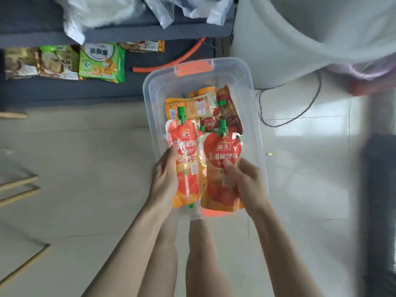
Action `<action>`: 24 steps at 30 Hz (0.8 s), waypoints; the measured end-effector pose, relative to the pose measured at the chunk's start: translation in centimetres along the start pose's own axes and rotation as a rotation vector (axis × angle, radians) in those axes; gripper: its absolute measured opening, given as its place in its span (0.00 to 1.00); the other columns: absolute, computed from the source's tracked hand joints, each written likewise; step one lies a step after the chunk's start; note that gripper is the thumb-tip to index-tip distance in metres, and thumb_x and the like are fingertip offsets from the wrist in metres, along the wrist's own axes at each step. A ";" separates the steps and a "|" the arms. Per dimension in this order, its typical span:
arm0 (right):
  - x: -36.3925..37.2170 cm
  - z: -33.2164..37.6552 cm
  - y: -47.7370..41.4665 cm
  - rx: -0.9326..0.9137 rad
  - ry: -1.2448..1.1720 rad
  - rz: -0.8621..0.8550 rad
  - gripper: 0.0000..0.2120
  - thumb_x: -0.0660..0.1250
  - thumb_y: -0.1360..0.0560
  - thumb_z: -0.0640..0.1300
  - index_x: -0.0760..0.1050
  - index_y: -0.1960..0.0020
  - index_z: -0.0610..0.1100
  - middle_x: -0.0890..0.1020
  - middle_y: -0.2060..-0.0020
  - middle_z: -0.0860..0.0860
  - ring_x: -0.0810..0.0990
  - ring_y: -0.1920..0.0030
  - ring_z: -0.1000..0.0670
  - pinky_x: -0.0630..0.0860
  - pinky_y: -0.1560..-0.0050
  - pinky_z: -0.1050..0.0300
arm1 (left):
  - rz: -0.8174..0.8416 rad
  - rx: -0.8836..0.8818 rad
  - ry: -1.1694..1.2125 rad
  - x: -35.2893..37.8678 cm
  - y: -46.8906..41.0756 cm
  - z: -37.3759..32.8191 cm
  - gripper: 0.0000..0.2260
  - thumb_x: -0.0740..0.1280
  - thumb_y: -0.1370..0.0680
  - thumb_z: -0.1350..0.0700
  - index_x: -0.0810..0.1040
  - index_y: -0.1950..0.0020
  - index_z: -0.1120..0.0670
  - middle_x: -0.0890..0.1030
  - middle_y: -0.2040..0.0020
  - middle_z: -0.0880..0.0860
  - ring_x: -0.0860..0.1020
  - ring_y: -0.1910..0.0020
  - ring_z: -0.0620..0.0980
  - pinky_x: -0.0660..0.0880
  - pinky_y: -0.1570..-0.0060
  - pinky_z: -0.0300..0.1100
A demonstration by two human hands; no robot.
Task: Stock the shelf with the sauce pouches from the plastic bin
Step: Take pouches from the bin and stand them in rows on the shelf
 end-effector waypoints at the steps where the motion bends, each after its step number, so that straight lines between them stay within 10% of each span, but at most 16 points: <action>1: 0.5 1.5 1.3 -0.009 -0.036 0.039 0.07 0.68 0.25 0.43 0.78 0.55 0.39 0.83 0.64 0.48 0.81 0.65 0.49 0.77 0.66 0.56 | 0.023 0.007 0.017 -0.8 1.5 -1.6 0.13 0.57 0.20 0.46 0.80 0.55 0.47 0.85 0.61 0.45 0.83 0.62 0.45 0.80 0.63 0.40; 4: 3.1 6.8 6.0 -0.081 -0.033 0.138 0.07 0.65 0.23 0.43 0.78 0.49 0.41 0.83 0.62 0.48 0.81 0.68 0.52 0.76 0.71 0.61 | 0.074 0.086 0.043 -4.0 6.0 -6.6 0.14 0.57 0.20 0.45 0.80 0.51 0.48 0.85 0.57 0.45 0.83 0.57 0.45 0.80 0.58 0.40; 9: 9.0 16.4 14.3 -0.254 0.065 0.199 0.16 0.68 0.27 0.53 0.77 0.48 0.41 0.84 0.53 0.43 0.83 0.52 0.41 0.80 0.49 0.44 | 0.011 0.222 0.110 -11.8 13.3 -15.1 0.13 0.56 0.20 0.48 0.79 0.54 0.49 0.84 0.64 0.41 0.82 0.64 0.39 0.78 0.67 0.32; 17: 24.1 27.7 24.3 -0.428 0.069 0.378 0.06 0.67 0.25 0.47 0.77 0.50 0.45 0.86 0.58 0.50 0.85 0.56 0.47 0.81 0.58 0.57 | -0.060 0.486 0.183 -26.8 19.5 -26.2 0.14 0.73 0.33 0.44 0.79 0.54 0.51 0.85 0.58 0.47 0.83 0.57 0.49 0.78 0.58 0.42; 24: 38.9 35.0 29.4 -0.637 0.099 0.384 0.06 0.70 0.28 0.37 0.78 0.51 0.42 0.85 0.62 0.51 0.84 0.59 0.50 0.81 0.59 0.55 | -0.045 0.676 0.112 -40.6 18.5 -36.3 0.13 0.75 0.32 0.56 0.78 0.50 0.50 0.85 0.58 0.43 0.83 0.58 0.42 0.77 0.66 0.32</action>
Point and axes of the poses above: each hand's wrist, its own y-axis away from the middle knuckle, its own x-axis out of the palm, z = x × y, the point moved 8 cm from there along -y, towards the middle knuckle
